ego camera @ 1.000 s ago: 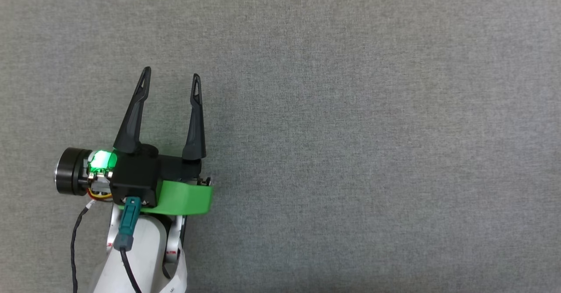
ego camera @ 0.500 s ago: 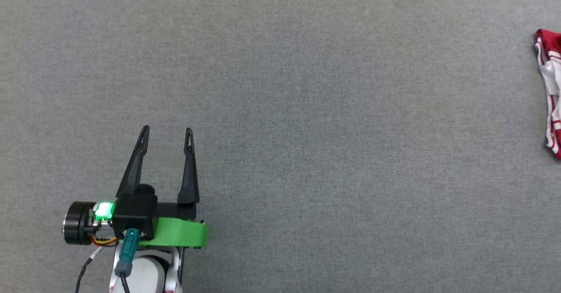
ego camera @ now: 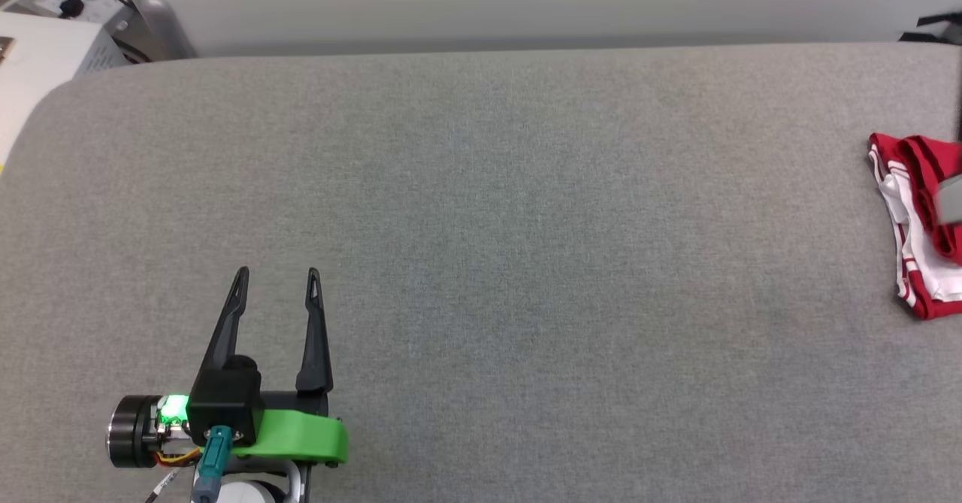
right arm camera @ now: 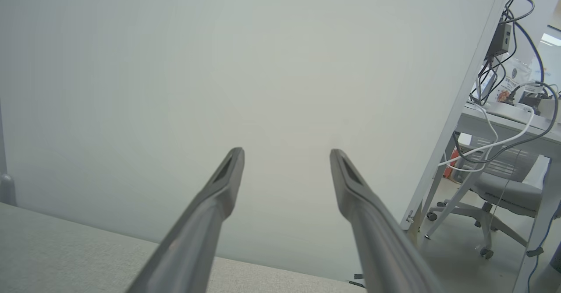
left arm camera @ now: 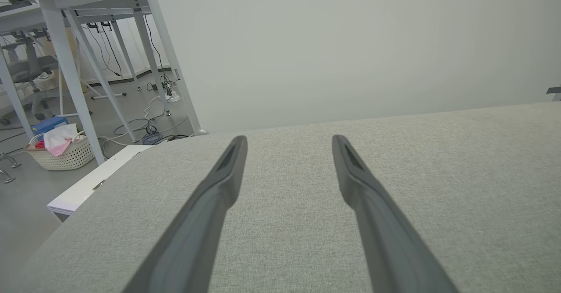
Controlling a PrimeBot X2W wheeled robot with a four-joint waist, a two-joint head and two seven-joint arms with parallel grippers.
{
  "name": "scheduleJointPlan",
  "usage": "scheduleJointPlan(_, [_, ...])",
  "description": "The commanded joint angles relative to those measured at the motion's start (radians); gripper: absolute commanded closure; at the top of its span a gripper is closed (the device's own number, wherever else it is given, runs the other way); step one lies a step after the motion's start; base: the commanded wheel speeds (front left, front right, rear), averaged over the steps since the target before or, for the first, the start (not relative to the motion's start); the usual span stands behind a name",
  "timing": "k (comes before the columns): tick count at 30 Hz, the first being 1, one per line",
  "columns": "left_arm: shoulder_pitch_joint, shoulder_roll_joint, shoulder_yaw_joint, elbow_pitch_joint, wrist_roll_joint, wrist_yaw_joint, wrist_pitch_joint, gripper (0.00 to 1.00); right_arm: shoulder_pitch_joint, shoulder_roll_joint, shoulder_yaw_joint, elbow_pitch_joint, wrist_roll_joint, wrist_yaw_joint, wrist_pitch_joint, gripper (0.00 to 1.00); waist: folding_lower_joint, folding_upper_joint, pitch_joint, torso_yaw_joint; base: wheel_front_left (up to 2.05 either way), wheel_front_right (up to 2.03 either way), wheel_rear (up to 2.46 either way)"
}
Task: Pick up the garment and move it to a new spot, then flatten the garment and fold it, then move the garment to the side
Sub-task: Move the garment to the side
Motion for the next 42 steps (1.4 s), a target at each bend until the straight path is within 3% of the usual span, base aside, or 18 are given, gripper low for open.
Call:
scheduleJointPlan(1, [0.013,-0.004,0.006,0.006,-0.003,-0.005,-0.006,0.0,0.043,0.032,0.003,-0.032,-0.023,-0.001,-0.005,0.0,0.0001,0.0,-0.032,0.012,0.0,0.0,0.0])
scheduleJointPlan(6, [0.035,-0.015,0.022,0.027,-0.002,-0.017,-0.006,0.0,0.228,0.181,0.029,-0.127,-0.05,-0.001,-0.005,0.0,0.0001,0.0,-0.076,0.019,0.0,0.0,0.0])
scheduleJointPlan(12, [0.066,-0.023,0.037,0.034,-0.001,-0.022,-0.006,0.0,0.372,0.251,0.035,-0.156,-0.053,-0.001,-0.005,0.0,0.0001,0.0,-0.11,0.011,0.0,0.0,0.0])
scheduleJointPlan(27, [0.133,-0.04,0.054,0.043,-0.006,-0.054,-0.006,0.0,0.634,0.341,-0.003,-0.244,-0.076,-0.001,-0.005,0.0,0.0001,0.0,-0.186,0.023,0.0,0.0,0.0])
scheduleJointPlan(42, [0.162,-0.054,0.063,0.051,-0.004,-0.077,-0.006,0.0,0.704,0.365,0.028,-0.245,-0.066,-0.001,-0.005,0.0,0.0001,0.0,-0.206,0.029,0.0,0.0,0.0])
